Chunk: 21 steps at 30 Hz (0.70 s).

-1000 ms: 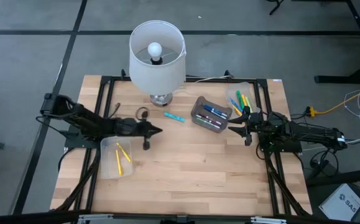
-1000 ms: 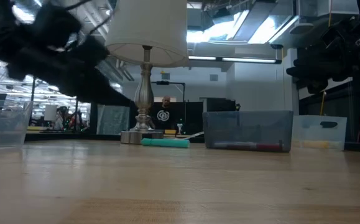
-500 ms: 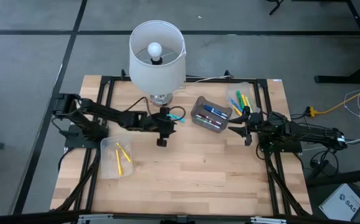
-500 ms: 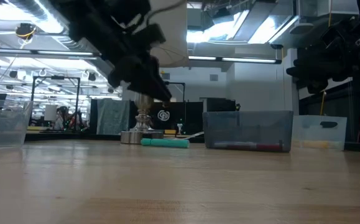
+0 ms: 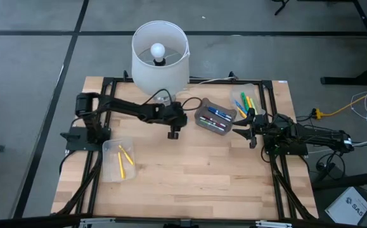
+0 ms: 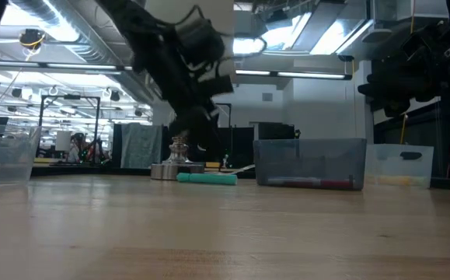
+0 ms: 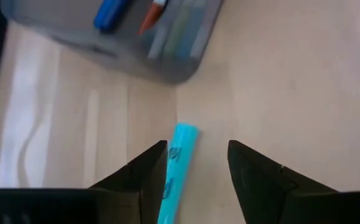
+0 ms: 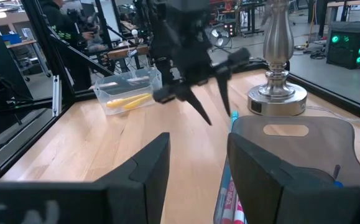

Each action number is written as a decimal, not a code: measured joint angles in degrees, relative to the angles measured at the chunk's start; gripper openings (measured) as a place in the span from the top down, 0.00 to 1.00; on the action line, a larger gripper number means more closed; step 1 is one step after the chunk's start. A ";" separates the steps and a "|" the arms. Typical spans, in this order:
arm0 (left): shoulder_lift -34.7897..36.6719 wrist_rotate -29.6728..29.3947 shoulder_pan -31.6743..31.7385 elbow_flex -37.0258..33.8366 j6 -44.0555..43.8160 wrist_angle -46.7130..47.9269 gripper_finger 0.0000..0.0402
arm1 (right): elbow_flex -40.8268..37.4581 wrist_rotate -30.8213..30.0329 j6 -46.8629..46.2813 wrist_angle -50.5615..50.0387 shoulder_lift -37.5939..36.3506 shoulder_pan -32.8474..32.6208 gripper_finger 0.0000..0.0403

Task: Pick & Place Markers
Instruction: Put the light blue highlighter pen into the right transparent bin

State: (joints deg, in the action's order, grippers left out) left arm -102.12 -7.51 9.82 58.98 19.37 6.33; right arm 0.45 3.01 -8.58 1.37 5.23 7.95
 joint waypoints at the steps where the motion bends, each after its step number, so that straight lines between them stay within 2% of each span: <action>1: -0.95 -0.03 0.40 0.53 -0.01 0.43 0.59 | 0.00 0.01 0.00 0.00 0.00 -0.01 0.60; 9: -5.96 -0.24 2.32 2.73 0.03 2.45 0.59 | 0.00 0.00 0.00 0.00 0.00 0.01 0.60; 16: -6.28 -0.14 3.46 2.72 -0.76 7.20 0.60 | 0.00 0.02 0.00 0.00 0.00 0.01 0.60; 21: -6.13 2.06 3.39 2.86 -0.97 10.37 0.62 | 0.00 0.02 0.00 0.00 0.00 0.01 0.60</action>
State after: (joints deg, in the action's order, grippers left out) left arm -108.25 -5.45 13.21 61.84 18.40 16.70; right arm 0.45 3.02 -8.58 1.37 5.23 7.96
